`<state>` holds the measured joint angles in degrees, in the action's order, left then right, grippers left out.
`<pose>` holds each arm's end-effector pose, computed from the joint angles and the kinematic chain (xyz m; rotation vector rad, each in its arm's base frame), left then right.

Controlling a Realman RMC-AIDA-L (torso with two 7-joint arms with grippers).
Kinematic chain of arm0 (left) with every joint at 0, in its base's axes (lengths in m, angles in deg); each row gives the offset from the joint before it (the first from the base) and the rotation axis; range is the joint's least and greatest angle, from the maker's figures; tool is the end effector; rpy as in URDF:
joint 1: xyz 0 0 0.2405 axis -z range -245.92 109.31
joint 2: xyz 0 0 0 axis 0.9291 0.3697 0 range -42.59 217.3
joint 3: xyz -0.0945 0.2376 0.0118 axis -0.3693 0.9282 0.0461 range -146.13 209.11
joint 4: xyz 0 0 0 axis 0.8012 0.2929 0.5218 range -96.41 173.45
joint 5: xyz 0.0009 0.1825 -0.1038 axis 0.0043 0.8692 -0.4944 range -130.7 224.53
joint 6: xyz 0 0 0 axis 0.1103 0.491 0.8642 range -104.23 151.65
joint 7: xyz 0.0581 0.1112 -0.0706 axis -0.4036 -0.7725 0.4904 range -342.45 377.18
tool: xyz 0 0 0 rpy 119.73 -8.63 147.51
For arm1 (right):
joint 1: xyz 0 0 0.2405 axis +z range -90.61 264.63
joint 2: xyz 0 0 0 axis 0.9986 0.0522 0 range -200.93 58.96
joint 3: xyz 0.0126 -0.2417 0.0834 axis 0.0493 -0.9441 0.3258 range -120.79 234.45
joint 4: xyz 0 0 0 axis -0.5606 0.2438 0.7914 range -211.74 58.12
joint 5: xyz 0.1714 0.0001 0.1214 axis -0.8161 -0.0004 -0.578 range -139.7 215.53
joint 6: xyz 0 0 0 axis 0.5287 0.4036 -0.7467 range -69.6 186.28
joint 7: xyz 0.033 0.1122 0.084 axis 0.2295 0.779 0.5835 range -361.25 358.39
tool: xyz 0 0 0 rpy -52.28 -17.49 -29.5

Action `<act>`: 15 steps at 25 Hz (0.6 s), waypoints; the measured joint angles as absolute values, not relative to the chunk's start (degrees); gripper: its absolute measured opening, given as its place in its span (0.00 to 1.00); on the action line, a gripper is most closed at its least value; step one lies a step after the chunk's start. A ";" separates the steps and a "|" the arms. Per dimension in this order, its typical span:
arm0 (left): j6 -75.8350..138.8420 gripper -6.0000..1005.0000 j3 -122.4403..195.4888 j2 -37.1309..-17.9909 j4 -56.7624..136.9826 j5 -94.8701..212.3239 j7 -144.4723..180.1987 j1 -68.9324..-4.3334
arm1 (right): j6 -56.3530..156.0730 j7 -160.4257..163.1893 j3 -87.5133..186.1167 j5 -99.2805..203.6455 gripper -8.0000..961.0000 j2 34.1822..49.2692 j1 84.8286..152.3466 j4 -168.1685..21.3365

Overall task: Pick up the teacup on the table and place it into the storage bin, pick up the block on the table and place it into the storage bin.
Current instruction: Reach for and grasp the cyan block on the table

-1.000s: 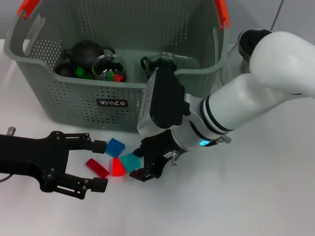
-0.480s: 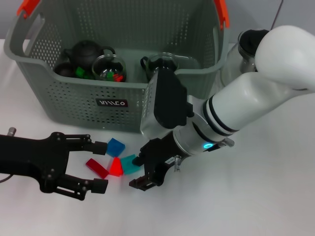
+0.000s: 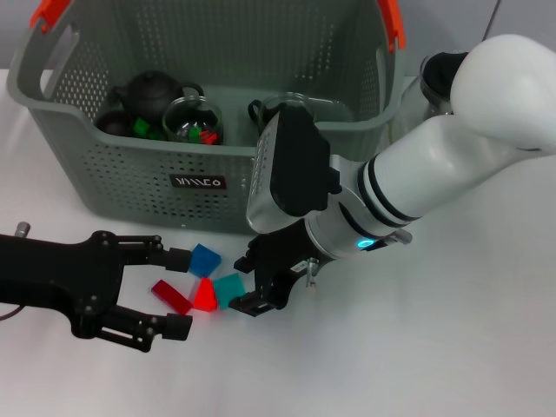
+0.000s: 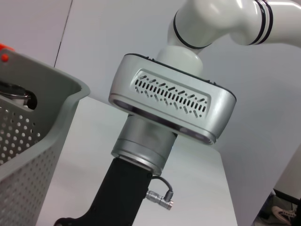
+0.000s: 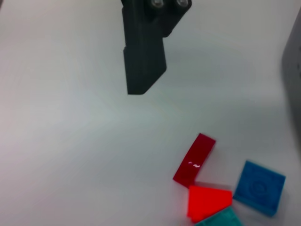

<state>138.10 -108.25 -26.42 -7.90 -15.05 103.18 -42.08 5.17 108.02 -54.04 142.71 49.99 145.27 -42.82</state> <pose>-0.2652 0.2771 0.0555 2.9601 0.5968 0.6868 0.1134 0.3587 -0.1586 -3.0852 0.0845 -0.2576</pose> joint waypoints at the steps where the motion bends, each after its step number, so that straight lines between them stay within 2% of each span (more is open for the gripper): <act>1: 138.10 0.92 -108.25 -26.42 -7.90 -15.04 103.16 -42.08 | 5.74 107.90 -54.31 142.68 0.60 50.09 145.27 -42.83; 6: 138.07 0.92 -108.26 -26.45 -7.88 -15.05 102.89 -42.08 | 7.68 107.68 -56.13 142.33 0.60 50.53 145.08 -42.80; 15: 137.86 0.92 -107.09 -26.48 -7.88 -15.05 102.84 -42.01 | 7.32 107.65 -56.78 141.88 0.63 50.48 145.24 -43.20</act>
<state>137.86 -107.09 -26.48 -7.88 -15.05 102.84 -42.01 7.32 107.65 -56.78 141.88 50.48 145.24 -43.20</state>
